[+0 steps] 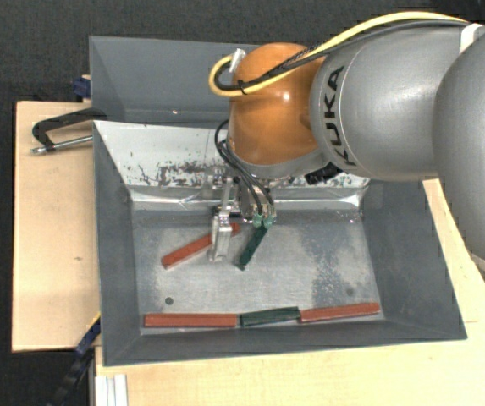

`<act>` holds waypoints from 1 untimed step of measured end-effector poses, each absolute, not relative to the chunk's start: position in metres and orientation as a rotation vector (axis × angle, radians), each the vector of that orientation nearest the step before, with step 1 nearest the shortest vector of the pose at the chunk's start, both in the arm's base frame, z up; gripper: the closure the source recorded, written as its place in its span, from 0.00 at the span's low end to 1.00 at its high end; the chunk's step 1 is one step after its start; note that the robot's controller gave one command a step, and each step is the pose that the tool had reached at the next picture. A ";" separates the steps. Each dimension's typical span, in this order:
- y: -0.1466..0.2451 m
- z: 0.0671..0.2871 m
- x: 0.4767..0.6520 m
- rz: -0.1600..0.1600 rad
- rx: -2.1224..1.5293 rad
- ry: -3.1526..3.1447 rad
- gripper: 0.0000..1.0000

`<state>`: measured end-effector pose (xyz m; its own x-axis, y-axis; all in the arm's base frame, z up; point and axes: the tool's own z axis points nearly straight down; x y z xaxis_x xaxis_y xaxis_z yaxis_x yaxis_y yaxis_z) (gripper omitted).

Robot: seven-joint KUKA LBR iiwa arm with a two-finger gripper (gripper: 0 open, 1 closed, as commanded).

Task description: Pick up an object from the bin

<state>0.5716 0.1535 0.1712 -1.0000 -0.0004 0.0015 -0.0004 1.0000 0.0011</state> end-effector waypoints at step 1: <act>0.153 0.171 0.572 -0.002 0.000 -3.140 0.00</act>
Offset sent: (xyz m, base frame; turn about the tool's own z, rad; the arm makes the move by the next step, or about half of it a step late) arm 0.0037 0.0194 -0.0983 -0.0141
